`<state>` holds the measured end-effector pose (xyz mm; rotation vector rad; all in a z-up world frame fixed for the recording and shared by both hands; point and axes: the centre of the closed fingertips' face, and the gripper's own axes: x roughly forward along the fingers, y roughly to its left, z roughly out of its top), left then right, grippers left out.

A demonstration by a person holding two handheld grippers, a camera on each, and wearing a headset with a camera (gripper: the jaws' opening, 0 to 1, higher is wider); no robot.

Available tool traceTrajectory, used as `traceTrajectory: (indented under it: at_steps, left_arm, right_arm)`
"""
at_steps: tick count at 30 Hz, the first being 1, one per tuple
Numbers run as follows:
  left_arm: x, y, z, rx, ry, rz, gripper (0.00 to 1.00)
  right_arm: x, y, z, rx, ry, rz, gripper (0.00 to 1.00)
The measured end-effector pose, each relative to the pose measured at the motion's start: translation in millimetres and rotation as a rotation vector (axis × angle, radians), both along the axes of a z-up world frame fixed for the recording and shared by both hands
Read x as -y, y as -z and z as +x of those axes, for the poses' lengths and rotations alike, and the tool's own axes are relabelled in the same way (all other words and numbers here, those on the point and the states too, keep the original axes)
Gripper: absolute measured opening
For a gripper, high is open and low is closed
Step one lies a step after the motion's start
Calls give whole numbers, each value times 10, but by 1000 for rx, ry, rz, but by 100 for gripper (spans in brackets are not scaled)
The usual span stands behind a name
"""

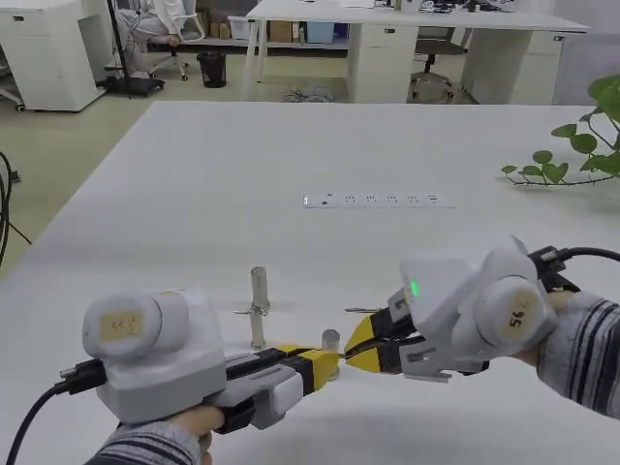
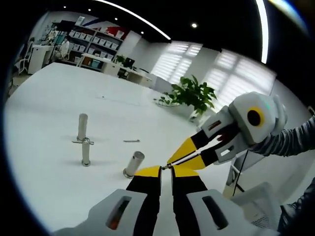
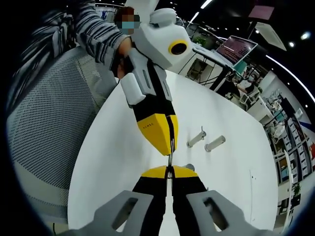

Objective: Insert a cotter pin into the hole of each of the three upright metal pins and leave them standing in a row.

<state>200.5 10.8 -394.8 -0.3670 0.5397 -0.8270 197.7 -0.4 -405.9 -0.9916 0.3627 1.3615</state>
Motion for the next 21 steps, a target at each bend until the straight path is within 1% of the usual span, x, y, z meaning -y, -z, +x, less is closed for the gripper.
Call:
traceTrajectory:
  at_steps: [3,9,14,16,21]
  left_arm:
    - [-2,7,-5,-11,-3,-6,1]
    - [2,11,-10,-29,-9,-26,0]
    - [8,-1,7,-50,-21,-58,0]
    - [23,-7,0,-55,-14,-68,0]
    - [30,21,-3,-56,-7,-59,0]
  right_arm:
    - [-5,1,-11,4,-6,-4,0]
    - [-6,5,-14,13,-11,-9,0]
    - [-10,13,-27,20,-17,-16,0]
    - [-11,13,-17,25,-14,-14,0]
    - [-3,29,-24,20,-11,-19,0]
